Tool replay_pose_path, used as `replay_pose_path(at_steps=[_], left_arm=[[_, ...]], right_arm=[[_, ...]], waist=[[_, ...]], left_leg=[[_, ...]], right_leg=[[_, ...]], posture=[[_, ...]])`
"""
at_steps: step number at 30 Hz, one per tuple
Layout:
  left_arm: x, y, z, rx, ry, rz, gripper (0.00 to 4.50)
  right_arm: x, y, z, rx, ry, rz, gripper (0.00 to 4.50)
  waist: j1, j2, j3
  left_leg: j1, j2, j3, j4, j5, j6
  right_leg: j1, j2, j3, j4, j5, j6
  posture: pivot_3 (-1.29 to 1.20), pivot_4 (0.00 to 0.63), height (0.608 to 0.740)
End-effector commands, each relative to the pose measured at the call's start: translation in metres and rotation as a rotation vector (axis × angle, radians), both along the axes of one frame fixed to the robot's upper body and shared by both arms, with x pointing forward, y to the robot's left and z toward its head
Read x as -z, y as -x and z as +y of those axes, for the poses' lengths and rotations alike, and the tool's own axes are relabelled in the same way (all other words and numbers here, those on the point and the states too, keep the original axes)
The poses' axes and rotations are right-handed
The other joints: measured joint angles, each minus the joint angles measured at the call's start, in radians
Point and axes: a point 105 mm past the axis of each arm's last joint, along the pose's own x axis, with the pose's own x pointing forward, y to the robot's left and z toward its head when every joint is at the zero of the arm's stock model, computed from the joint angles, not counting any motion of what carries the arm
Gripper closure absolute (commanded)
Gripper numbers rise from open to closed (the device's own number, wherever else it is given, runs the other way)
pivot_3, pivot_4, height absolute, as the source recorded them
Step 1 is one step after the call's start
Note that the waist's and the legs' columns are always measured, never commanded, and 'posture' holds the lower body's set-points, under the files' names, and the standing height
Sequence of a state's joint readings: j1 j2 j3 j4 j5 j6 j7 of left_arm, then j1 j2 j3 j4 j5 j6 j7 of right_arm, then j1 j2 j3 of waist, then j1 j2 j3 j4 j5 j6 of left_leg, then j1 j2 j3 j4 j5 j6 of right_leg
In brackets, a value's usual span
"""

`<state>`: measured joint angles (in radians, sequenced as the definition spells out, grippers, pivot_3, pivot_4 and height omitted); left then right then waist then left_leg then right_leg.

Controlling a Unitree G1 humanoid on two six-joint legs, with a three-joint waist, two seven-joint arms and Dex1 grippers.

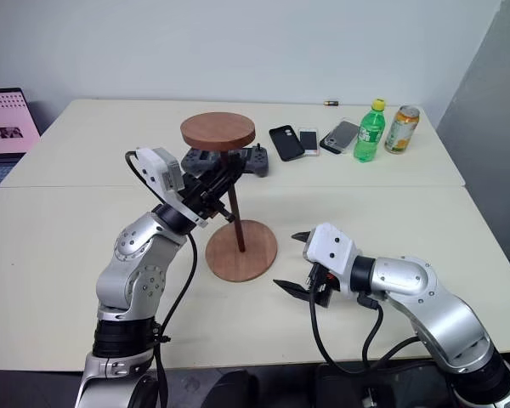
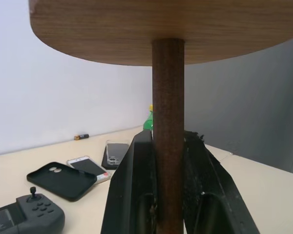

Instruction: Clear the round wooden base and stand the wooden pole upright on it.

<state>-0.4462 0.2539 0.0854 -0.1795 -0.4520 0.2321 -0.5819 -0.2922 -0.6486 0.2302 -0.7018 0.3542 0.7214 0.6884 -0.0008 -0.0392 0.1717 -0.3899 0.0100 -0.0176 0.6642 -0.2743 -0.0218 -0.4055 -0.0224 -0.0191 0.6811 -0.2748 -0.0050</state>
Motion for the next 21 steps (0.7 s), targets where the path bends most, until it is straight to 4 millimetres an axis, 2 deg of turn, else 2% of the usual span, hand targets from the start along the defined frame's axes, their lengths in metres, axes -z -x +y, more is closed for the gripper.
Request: replay_pose_path(at_steps=[1, 21], left_arm=[[-0.0094, 0.0021, 0.0014, -0.007, -0.006, -0.058, 4.23], [-0.0065, 0.0023, 0.0000, -0.016, 0.012, -0.057, 4.23]], right_arm=[[-0.0070, 0.0052, 0.0022, -0.016, -0.007, -0.036, 0.00], [-0.0074, 0.0060, 0.0031, -0.010, -0.006, -0.025, 0.00]], waist=[[0.000, 0.000, 0.000], [0.000, 0.000, 0.000]], left_leg=[[0.000, 0.000, 0.000, 0.000, 0.000, 0.000], [0.000, 0.000, 0.000, 0.000, 0.000, 0.000]], right_leg=[[0.000, 0.000, 0.000, 0.000, 0.000, 0.000], [0.000, 0.000, 0.000, 0.000, 0.000, 0.000]], posture=[[0.00, 0.150, 0.740], [0.00, 0.150, 0.740]])
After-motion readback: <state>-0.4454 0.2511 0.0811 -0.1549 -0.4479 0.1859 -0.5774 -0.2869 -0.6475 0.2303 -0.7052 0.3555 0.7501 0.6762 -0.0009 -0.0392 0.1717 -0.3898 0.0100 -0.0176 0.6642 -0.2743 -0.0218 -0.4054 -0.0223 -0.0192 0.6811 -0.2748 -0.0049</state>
